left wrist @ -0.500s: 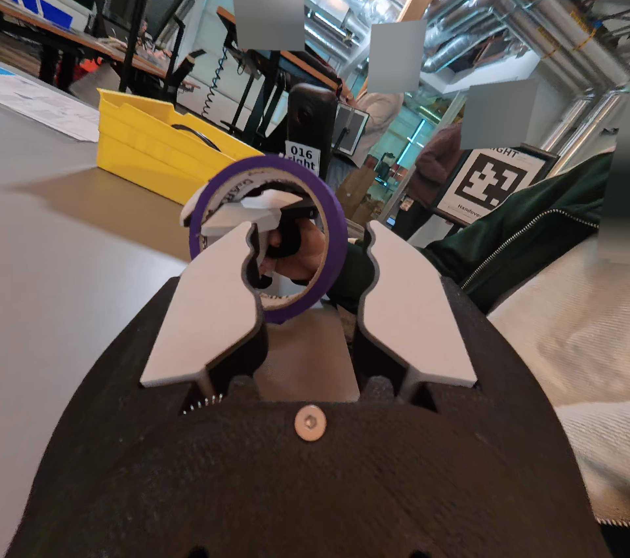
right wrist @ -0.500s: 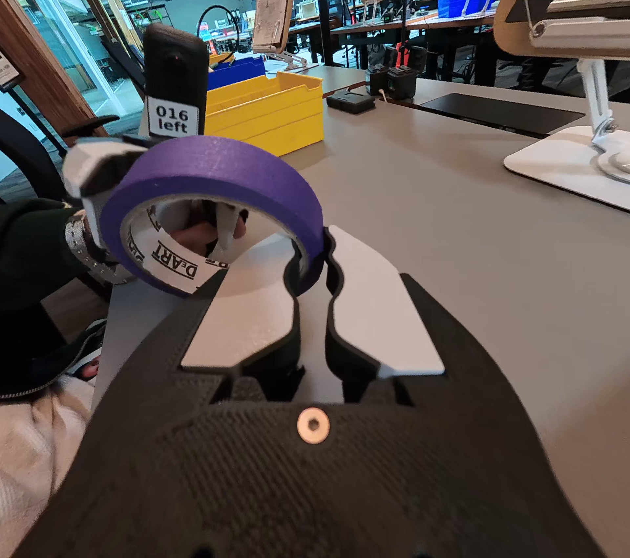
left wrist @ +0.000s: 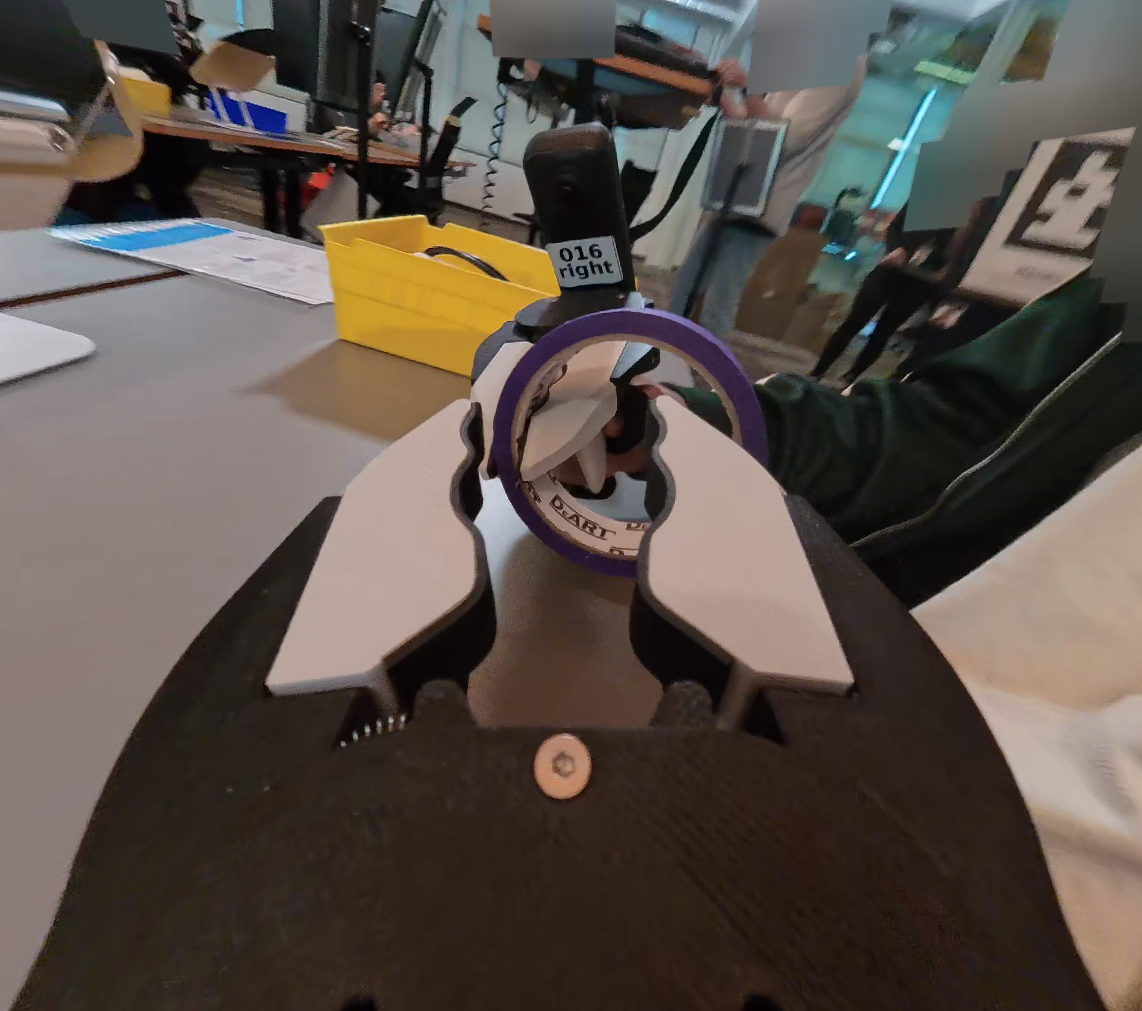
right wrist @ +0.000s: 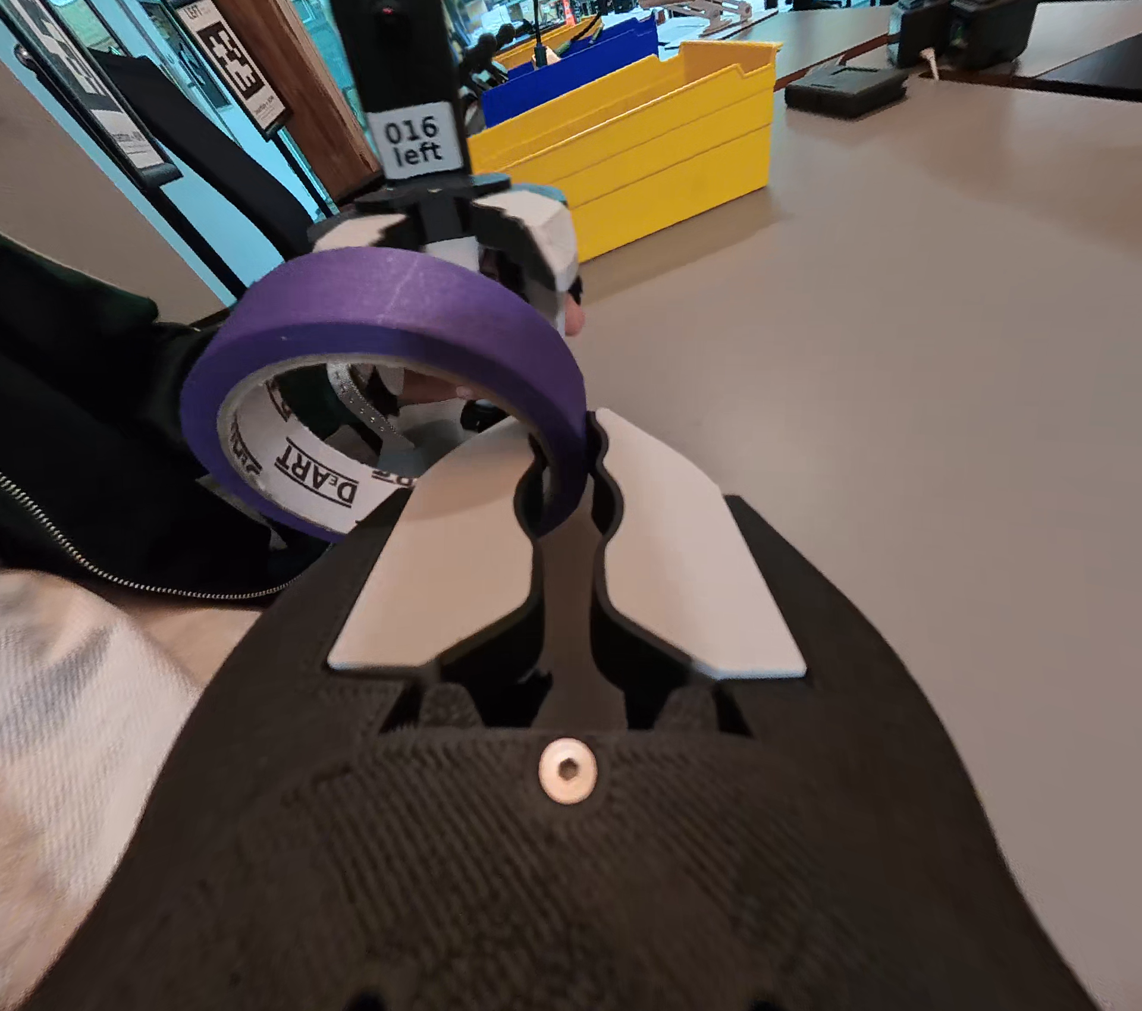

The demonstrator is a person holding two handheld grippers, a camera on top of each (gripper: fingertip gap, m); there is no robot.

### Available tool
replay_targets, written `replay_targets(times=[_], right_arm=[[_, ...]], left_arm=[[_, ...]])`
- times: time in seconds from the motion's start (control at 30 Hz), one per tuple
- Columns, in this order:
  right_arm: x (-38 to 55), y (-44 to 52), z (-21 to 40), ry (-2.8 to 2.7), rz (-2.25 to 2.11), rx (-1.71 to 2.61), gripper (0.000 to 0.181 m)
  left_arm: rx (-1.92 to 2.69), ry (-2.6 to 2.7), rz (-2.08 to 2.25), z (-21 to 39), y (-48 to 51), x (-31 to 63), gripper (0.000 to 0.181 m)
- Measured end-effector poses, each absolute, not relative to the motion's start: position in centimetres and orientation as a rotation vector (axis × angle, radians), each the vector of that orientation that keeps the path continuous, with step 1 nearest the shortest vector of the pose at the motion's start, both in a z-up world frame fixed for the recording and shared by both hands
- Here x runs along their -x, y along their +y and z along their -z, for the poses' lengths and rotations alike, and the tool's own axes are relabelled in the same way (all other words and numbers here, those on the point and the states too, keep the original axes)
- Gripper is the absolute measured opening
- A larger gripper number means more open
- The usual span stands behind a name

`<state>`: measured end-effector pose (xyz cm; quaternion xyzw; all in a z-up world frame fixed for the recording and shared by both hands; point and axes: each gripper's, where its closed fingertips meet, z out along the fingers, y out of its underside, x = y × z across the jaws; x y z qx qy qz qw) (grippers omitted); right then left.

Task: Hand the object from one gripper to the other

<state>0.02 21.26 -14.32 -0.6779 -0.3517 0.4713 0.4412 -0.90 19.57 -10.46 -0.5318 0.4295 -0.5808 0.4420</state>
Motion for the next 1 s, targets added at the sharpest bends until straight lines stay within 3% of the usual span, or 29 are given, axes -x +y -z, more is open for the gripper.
replay_targets(times=[0.17,0.5,0.67,0.87,1.0], right_arm=[[-0.1,23.0,14.4,-0.812,-1.15,1.705,0.011],[1.7,24.5,13.1,-0.768,-1.351,1.633,0.01],[3.7,23.2,13.8,-0.896,-1.371,1.645,0.011],[3.5,23.2,14.5,-0.896,-1.34,1.659,0.014],[1.7,25.7,13.2,-0.678,-1.199,1.566,0.086]], left_arm=[[1.329,1.111,1.48,10.7,17.4,1.0,0.027],[1.318,1.029,1.641,10.2,16.0,3.2,0.039],[1.343,1.21,1.476,12.1,14.6,2.2,0.015],[1.366,1.251,1.478,12.3,14.4,1.3,0.011],[1.356,1.181,1.481,11.8,15.5,1.4,0.009]])
